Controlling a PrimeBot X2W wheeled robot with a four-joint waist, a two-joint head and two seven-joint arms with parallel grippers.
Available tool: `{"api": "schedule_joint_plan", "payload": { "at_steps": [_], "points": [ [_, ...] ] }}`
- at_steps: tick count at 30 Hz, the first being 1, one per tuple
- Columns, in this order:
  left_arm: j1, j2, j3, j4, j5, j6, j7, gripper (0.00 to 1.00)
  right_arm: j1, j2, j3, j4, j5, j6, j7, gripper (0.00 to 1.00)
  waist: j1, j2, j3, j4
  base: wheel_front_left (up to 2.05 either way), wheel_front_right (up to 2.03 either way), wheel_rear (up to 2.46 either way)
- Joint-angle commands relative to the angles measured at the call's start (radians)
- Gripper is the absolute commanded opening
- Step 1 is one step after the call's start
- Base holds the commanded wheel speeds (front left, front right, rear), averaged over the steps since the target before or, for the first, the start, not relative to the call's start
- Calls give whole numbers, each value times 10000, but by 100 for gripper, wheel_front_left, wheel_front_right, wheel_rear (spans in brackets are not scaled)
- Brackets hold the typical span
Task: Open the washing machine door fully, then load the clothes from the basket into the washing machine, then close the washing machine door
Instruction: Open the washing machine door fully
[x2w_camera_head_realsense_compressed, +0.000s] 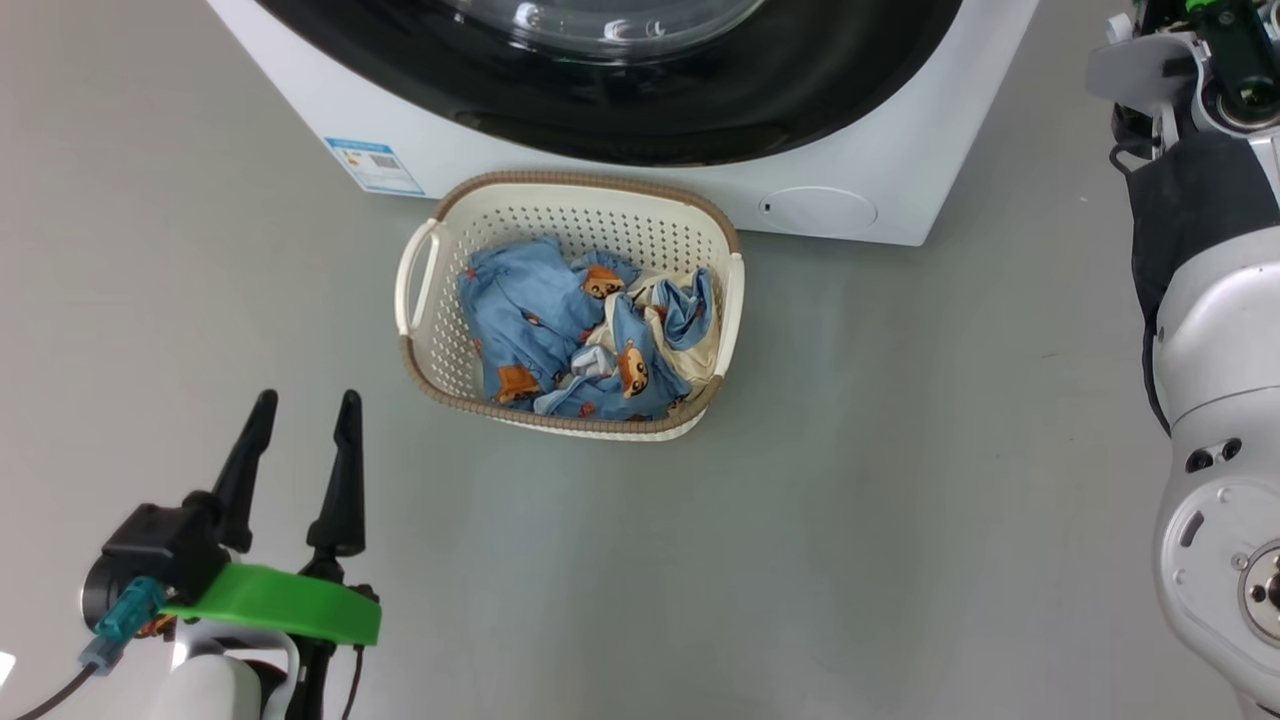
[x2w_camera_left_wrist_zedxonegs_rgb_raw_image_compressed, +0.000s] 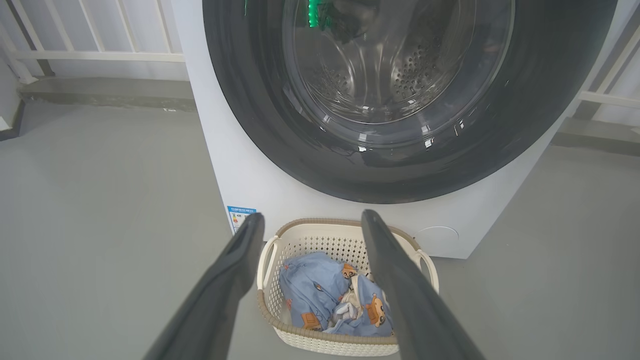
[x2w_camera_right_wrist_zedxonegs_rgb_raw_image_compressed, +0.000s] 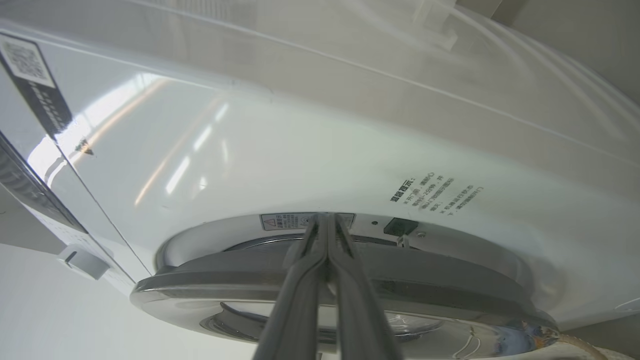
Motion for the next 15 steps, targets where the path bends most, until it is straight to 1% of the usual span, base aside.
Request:
{"api": "schedule_joint_plan", "payload": {
  "at_steps": [1,7,15],
  "points": [
    [-226,208,312,-285,-50,-15,-65,100,-540,262,117,-102,4,17,218,0,0,-1,77,78,0,0,0],
    [-291,160,214,-364,-131,-15,-65,100,-1104,269,-1,249,-124,17,371,0,0,-1,288,203,0,0,0],
    [-447,140,161,-459,-251,-15,-65,100,-1776,267,-43,783,-596,17,460,0,0,-1,681,358,0,0,0]
  ]
}}
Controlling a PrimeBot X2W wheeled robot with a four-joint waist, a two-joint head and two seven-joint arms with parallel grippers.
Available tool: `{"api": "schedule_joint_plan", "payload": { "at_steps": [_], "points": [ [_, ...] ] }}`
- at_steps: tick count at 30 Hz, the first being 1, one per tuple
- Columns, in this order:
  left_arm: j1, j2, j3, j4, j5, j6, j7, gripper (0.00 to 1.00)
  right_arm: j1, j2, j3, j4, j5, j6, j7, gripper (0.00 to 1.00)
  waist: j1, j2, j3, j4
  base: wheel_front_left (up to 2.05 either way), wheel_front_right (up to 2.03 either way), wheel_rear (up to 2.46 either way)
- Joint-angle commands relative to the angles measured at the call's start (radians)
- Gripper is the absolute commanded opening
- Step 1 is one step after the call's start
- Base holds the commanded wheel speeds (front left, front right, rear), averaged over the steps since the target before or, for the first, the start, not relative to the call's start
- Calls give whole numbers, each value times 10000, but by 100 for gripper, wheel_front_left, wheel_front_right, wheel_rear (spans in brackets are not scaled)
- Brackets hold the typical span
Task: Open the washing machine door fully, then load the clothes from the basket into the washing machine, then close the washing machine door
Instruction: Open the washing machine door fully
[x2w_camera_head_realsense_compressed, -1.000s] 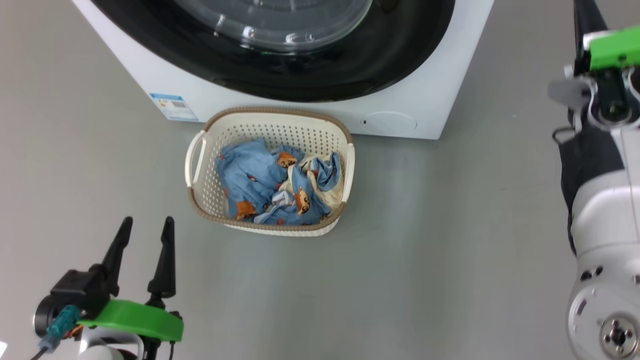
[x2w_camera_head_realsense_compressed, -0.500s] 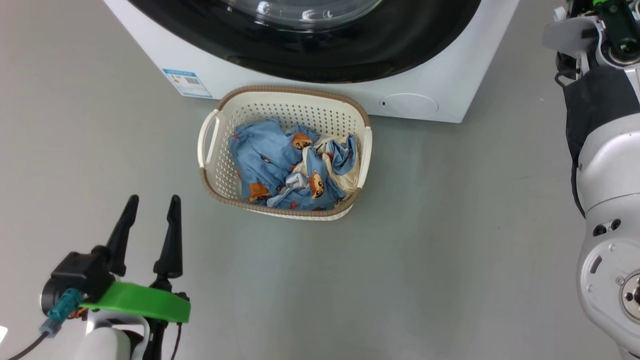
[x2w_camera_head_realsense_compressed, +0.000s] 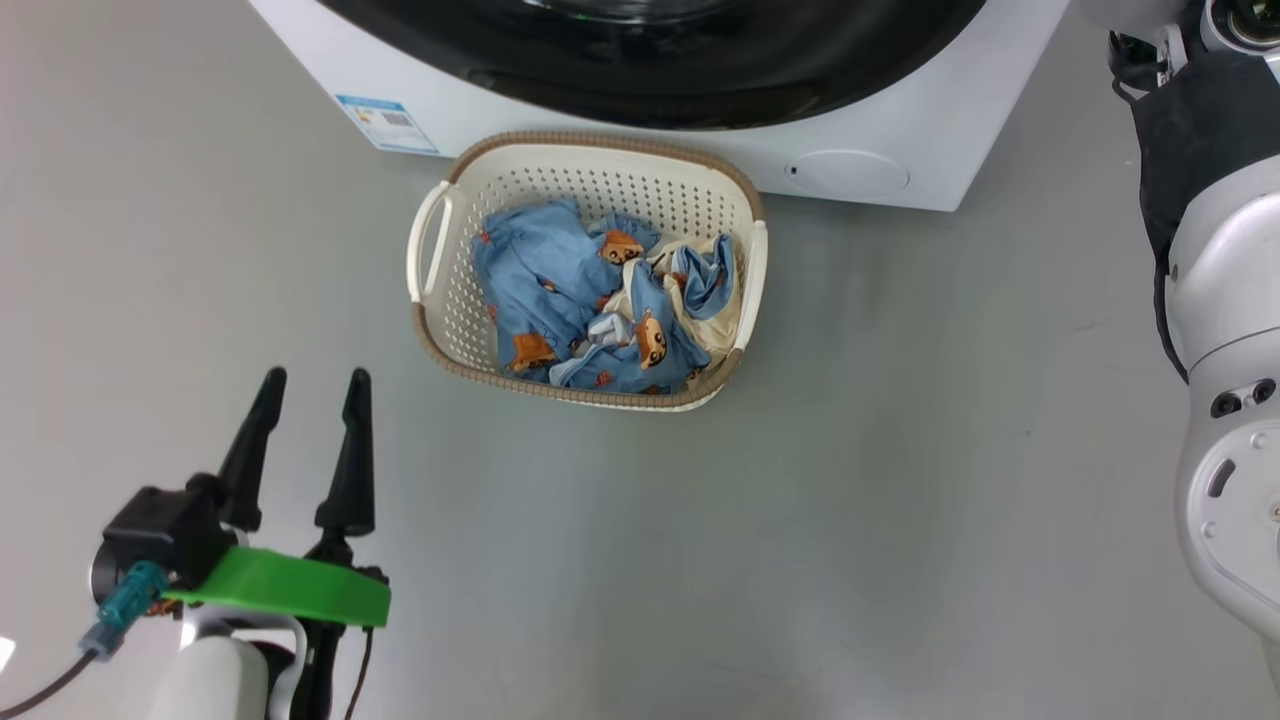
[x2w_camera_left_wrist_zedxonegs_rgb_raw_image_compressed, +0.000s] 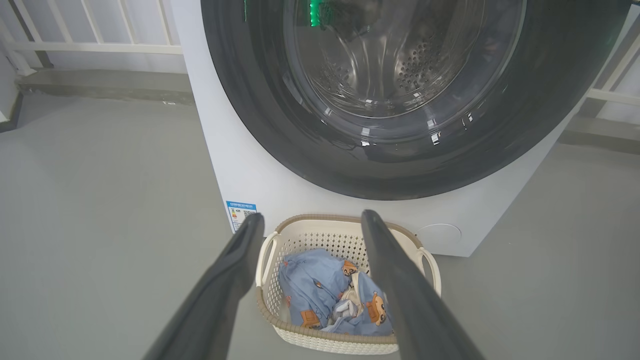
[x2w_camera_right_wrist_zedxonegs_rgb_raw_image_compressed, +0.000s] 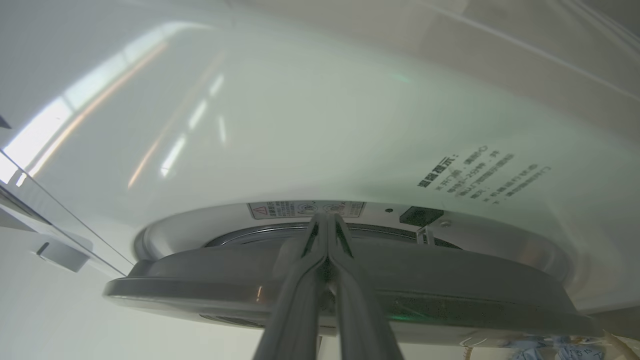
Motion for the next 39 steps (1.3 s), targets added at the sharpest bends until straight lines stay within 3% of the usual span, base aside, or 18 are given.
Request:
{"api": "schedule_joint_plan", "payload": {
  "at_steps": [1,22,39],
  "points": [
    [-318,205,291,-292,-86,-15,-65,100,-532,267,13,-108,-180,17,30,0,0,0,149,93,0,0,0],
    [-511,104,105,-186,-325,-15,-65,100,-1690,-15,-298,1353,-1077,17,239,0,0,0,576,426,0,0,0],
    [-486,57,221,-436,-199,-15,-65,100,-1753,-353,-502,1901,-1196,17,2208,0,0,0,447,392,0,0,0]
  ]
}}
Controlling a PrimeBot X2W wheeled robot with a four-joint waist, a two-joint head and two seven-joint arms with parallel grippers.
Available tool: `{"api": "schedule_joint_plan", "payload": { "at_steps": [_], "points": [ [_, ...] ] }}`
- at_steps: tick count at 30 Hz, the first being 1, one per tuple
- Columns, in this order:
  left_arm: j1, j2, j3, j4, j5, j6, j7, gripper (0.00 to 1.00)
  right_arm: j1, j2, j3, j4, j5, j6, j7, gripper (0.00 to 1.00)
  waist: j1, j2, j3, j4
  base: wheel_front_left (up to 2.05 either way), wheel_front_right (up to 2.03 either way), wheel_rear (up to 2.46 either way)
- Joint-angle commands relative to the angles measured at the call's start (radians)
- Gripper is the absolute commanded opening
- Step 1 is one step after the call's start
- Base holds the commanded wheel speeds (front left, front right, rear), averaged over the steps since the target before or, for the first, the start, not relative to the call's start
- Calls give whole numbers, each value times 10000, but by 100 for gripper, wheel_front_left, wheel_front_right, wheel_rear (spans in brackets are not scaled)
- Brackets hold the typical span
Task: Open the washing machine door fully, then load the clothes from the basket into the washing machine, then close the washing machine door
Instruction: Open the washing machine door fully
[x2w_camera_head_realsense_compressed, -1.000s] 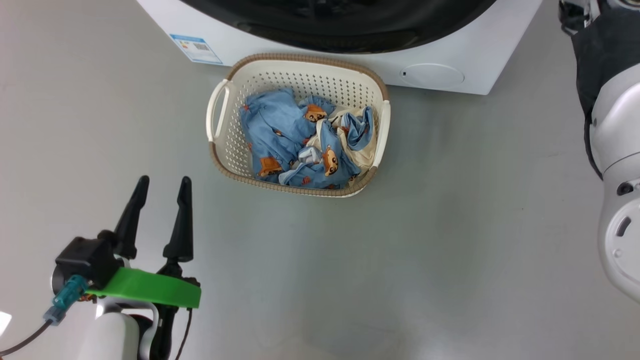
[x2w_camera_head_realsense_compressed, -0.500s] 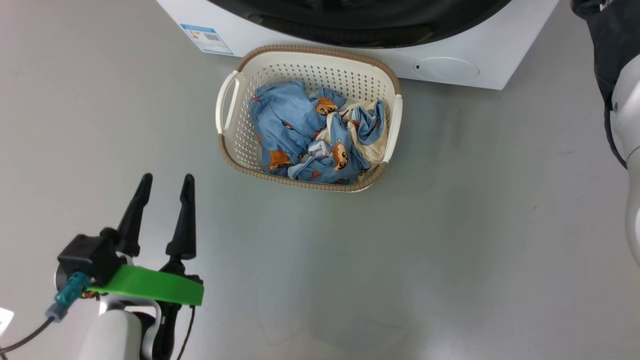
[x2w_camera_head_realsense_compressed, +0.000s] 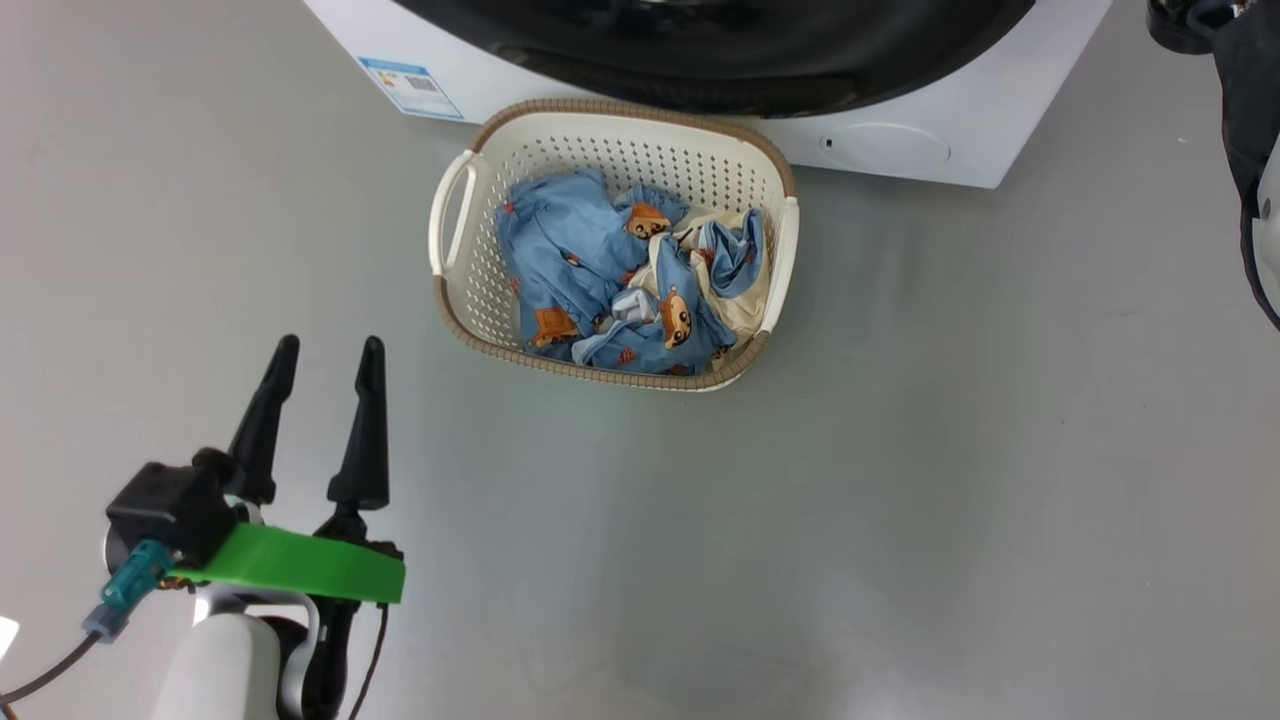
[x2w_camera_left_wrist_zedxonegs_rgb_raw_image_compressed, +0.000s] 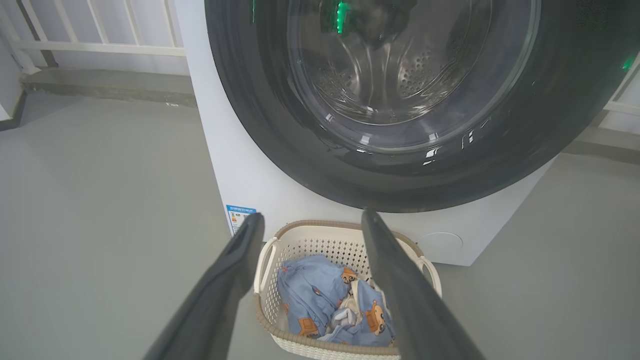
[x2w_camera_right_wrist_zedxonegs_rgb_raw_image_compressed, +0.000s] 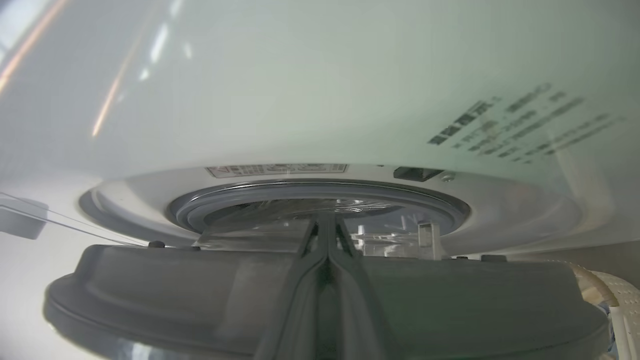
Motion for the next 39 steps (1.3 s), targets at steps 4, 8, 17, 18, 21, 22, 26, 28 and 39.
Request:
{"api": "schedule_joint_plan", "payload": {
  "at_steps": [4,8,17,18,21,22,26,28,39],
  "points": [
    [-3,246,423,-332,53,-15,-63,100,-27,327,84,-118,-24,17,654,0,0,0,-164,-36,0,0,0],
    [49,244,443,-382,86,-15,-63,100,66,288,150,-113,-13,17,1182,0,0,0,-221,-53,0,0,0],
    [127,240,454,-508,165,-15,-63,100,390,476,366,-303,69,17,2256,0,0,0,-342,-109,0,0,0],
    [138,240,462,-534,177,-15,-63,100,446,529,428,-378,72,17,2406,0,0,0,-359,-120,0,0,0],
    [163,239,467,-608,209,-15,-63,100,646,723,577,-758,206,17,2895,0,0,0,-409,-157,0,0,0],
    [173,239,464,-627,218,-15,-63,100,740,786,643,-918,251,17,3052,0,0,0,-429,-174,0,0,0],
    [239,263,436,-664,269,-15,-63,100,1259,976,951,-1660,452,17,3696,0,0,0,-546,-233,0,0,0],
    [280,279,428,-670,296,-15,-63,100,1593,1037,1141,-2057,570,17,4056,0,0,0,-633,-255,0,0,0],
    [514,349,356,-677,433,-15,-63,100,3533,1099,3442,-4073,2884,17,5685,0,0,0,-1144,-162,0,0,0]
  ]
}}
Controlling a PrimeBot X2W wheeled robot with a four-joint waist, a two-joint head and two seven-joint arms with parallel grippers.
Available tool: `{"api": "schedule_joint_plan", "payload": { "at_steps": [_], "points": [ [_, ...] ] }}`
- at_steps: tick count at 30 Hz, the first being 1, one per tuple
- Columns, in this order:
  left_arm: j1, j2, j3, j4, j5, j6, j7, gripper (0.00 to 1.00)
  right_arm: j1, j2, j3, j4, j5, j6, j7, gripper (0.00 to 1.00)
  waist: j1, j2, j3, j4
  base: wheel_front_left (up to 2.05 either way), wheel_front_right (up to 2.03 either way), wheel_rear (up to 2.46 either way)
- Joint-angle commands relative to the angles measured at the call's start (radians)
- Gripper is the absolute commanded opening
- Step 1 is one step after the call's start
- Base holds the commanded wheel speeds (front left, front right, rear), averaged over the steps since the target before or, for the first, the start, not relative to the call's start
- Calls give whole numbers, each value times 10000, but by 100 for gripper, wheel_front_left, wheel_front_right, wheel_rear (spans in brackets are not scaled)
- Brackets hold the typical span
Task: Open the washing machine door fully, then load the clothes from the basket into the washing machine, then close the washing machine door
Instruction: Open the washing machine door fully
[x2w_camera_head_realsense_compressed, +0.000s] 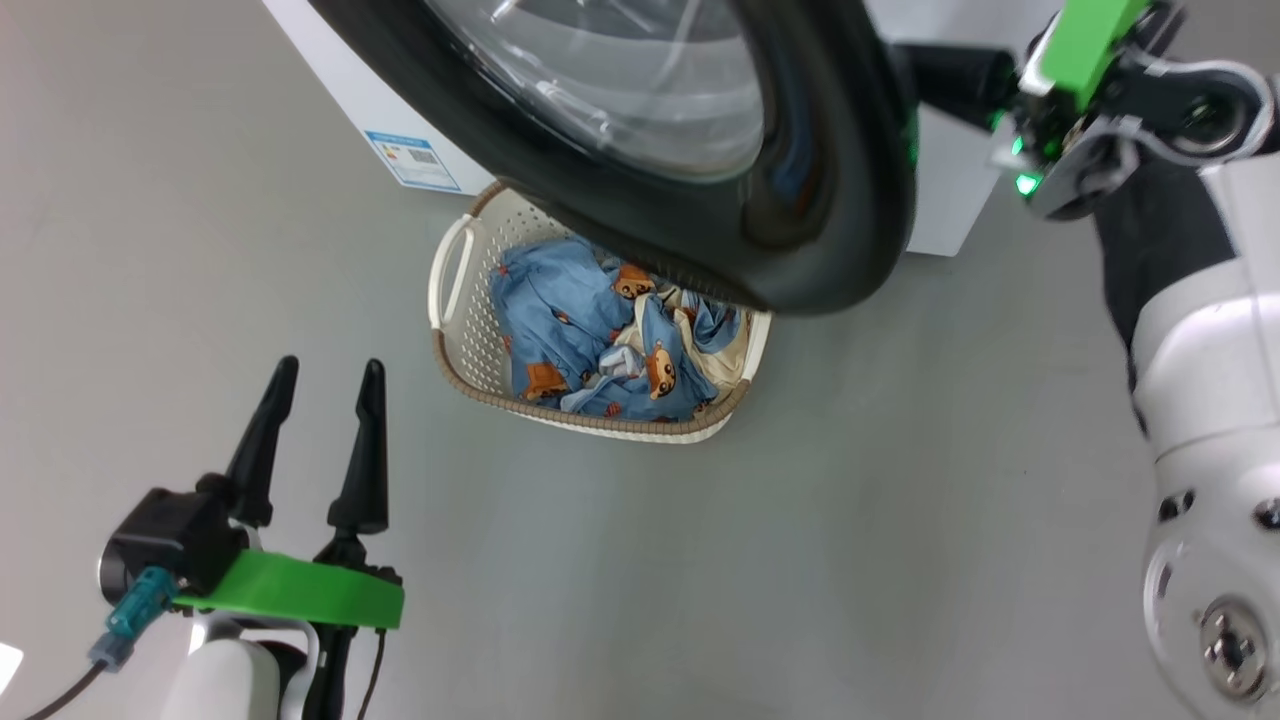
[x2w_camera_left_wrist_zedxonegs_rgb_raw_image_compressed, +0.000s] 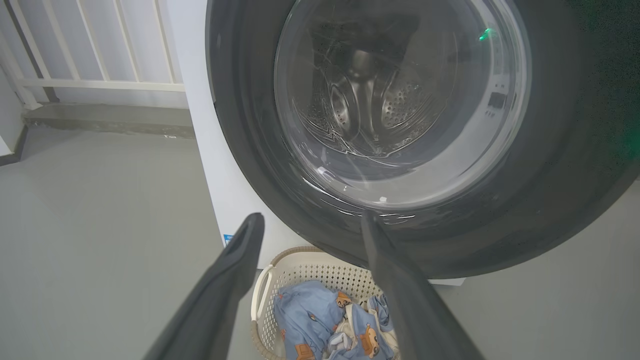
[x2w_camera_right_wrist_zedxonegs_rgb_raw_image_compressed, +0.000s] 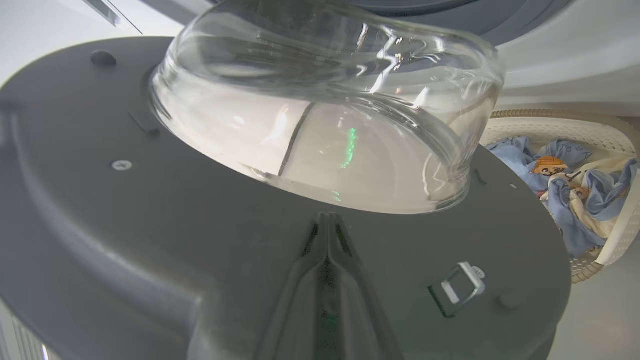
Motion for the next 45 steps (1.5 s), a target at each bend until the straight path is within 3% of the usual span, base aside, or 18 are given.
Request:
{"api": "schedule_joint_plan", "payload": {
  "at_steps": [1,9,19,37,45],
  "points": [
    [107,296,320,-271,91,-15,-63,100,255,386,590,-490,421,17,200,0,0,0,-109,53,0,0,0],
    [336,292,323,-352,96,-15,-63,100,1775,387,3111,-1564,2276,17,244,0,0,0,-342,186,0,0,0],
    [379,265,353,-376,80,-15,-63,100,2875,388,5542,-2446,3957,17,-415,0,0,0,-422,368,0,0,0],
    [254,199,458,-330,35,-15,-63,100,2942,388,9519,-2792,7233,17,-2399,0,0,0,-369,376,0,0,0],
    [272,188,571,-314,56,-15,-63,100,2536,388,10535,-2614,8266,17,-3276,0,0,0,-443,237,0,0,0]
  ]
}}
